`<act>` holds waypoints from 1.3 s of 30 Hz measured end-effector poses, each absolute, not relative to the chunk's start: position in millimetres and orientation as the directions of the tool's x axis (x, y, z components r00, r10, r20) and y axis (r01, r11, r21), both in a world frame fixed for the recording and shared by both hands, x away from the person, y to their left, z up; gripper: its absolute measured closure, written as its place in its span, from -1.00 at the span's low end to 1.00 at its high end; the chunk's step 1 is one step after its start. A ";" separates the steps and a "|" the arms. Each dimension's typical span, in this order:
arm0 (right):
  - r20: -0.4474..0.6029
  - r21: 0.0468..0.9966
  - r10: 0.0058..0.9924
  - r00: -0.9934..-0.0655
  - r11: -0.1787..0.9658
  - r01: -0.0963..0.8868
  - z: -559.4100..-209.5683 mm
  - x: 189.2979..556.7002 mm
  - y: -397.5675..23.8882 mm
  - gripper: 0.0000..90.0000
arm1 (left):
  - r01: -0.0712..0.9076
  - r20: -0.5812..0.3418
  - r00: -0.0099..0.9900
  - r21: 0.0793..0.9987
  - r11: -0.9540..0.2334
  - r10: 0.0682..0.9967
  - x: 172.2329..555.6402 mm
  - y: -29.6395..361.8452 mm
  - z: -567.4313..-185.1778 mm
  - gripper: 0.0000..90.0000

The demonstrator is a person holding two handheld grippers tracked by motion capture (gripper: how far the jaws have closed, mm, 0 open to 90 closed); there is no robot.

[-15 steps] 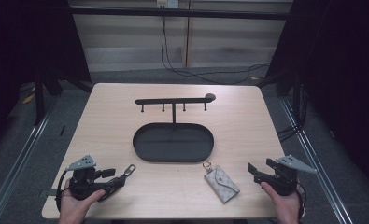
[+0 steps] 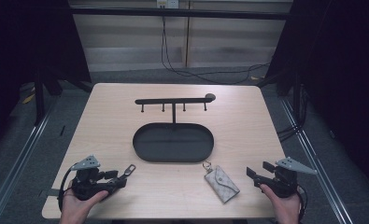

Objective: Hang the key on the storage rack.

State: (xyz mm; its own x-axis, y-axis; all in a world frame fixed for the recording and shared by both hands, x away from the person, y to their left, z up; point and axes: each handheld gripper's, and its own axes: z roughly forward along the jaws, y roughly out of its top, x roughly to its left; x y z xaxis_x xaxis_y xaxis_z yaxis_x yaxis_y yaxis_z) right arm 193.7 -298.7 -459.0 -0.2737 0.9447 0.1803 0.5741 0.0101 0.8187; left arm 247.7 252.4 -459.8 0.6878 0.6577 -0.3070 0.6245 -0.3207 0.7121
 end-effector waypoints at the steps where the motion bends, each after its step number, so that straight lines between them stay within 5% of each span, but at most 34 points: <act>1: 0.180 0.818 0.945 -0.274 0.011 0.575 -459.0 193.7 -298.7 -0.43 | 0.627 -0.305 0.685 0.710 -0.321 0.662 247.7 251.7 -459.6 -0.11; 3: 0.182 0.816 0.945 -0.272 0.009 0.578 -459.1 194.1 -298.8 -0.43 | 0.634 -0.303 0.682 0.698 -0.331 0.665 249.1 250.2 -459.0 -0.21; 14: 0.181 0.813 0.942 -0.281 0.017 0.582 -459.0 194.1 -297.9 -0.42 | 0.667 -0.278 0.647 0.658 -0.350 0.710 260.9 249.7 -449.8 0.00; 39: 0.192 0.808 0.940 -0.281 0.011 0.588 -459.7 195.4 -298.6 -0.43 | 0.651 -0.184 0.691 0.579 -0.491 0.699 281.3 232.4 -425.4 0.11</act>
State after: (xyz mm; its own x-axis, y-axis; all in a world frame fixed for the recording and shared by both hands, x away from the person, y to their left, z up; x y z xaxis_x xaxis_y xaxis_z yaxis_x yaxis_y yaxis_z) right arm 195.4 -298.6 -459.7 -0.2811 0.9402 0.1924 0.5885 0.0105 0.8085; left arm 281.3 232.4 -425.4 0.6909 0.6991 -0.1842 0.6512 -0.4911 0.5786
